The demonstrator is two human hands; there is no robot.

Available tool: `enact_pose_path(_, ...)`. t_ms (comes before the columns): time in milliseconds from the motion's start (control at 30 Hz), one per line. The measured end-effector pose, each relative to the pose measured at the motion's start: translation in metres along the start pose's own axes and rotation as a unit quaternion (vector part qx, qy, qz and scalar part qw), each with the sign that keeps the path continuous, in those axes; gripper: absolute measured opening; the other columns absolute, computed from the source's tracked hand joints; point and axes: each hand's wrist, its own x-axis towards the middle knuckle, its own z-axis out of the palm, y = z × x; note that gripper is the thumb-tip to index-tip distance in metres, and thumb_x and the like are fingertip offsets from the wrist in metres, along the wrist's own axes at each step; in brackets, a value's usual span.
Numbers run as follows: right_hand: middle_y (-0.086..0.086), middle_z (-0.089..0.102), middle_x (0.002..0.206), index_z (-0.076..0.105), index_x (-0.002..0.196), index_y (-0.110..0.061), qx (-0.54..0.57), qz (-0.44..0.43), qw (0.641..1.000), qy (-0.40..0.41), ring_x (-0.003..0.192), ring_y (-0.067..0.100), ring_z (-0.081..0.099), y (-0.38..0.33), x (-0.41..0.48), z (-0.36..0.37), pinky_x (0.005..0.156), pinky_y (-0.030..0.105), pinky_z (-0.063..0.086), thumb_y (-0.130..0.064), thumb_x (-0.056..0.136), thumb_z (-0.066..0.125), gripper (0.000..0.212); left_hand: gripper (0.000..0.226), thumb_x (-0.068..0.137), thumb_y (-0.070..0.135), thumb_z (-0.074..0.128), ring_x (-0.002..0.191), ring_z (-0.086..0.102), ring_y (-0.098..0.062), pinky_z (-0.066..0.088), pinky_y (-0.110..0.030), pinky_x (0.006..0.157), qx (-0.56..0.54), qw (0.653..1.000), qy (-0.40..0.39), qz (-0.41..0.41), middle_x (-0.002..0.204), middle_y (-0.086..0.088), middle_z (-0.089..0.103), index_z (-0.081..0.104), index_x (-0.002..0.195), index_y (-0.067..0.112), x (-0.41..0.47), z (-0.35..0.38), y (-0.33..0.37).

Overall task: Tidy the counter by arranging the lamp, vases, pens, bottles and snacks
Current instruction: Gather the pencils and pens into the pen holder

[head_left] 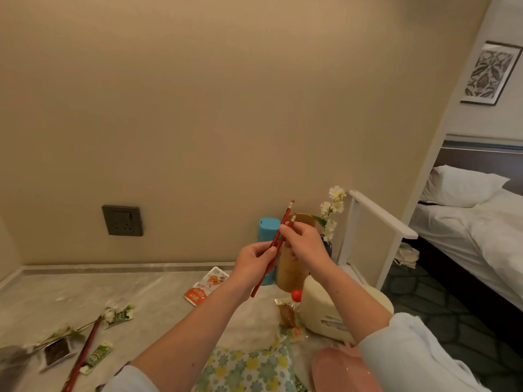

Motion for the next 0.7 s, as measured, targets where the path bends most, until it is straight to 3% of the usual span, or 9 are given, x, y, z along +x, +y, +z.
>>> enact_pose_path(133,0.006,0.062,0.069,0.067,0.083,-0.003,-0.041,-0.056,0.998,0.009,0.062,0.016,0.057,-0.009,0.018,-0.029,0.061,0.032,0.047,-0.032,0.094,0.057,0.032,0.02,0.098,0.021,0.052,0.086,0.065,-0.01,0.05,-0.021,0.072,0.048,0.998,-0.012,0.045,0.091,0.004,0.072,0.071,0.105,0.023,0.01,0.025,0.014)
enact_pose_path(300,0.0,0.068,0.078,0.07,0.088,-0.018,-0.114,-0.175,0.977,0.034,0.073,0.016,0.063,-0.026,0.035,-0.055,0.067,0.032,0.049,-0.035,0.095,0.057,0.022,0.023,0.097,0.02,0.054,0.097,0.066,-0.01,0.052,-0.016,0.071,0.076,0.99,0.034,0.118,0.103,0.006,0.071,0.068,0.115,0.019,0.034,0.049,0.043)
enact_pose_path(433,-0.005,0.066,0.086,0.072,0.101,-0.018,-0.176,-0.251,0.948,0.085,0.076,0.012,0.057,-0.031,0.051,-0.068,0.064,0.026,0.041,-0.036,0.096,0.056,0.025,0.027,0.096,0.021,0.056,0.106,0.063,-0.013,0.054,-0.029,0.087,0.081,0.984,0.071,0.138,0.114,0.002,0.069,0.067,0.12,0.02,0.057,0.06,0.057)
enact_pose_path(567,-0.003,0.069,0.094,0.072,0.104,-0.018,-0.229,-0.257,0.932,0.11,0.083,0.013,0.059,-0.015,0.066,-0.073,0.068,0.027,0.044,-0.038,0.096,0.055,0.027,0.033,0.098,0.014,0.051,0.111,0.055,-0.008,0.047,-0.023,0.091,0.098,0.985,0.058,0.128,0.123,0.003,0.065,0.06,0.129,0.019,0.067,0.068,0.057)
enact_pose_path(700,-0.005,0.067,0.091,0.072,0.1,-0.023,-0.271,-0.196,0.936,0.106,0.083,0.014,0.06,0.013,0.077,-0.067,0.063,0.027,0.04,-0.043,0.095,0.052,0.028,0.038,0.099,0.005,0.043,0.126,0.052,-0.015,0.044,-0.032,0.105,0.122,0.988,0.027,0.088,0.13,0.002,0.062,0.057,0.132,0.019,0.073,0.067,0.04)
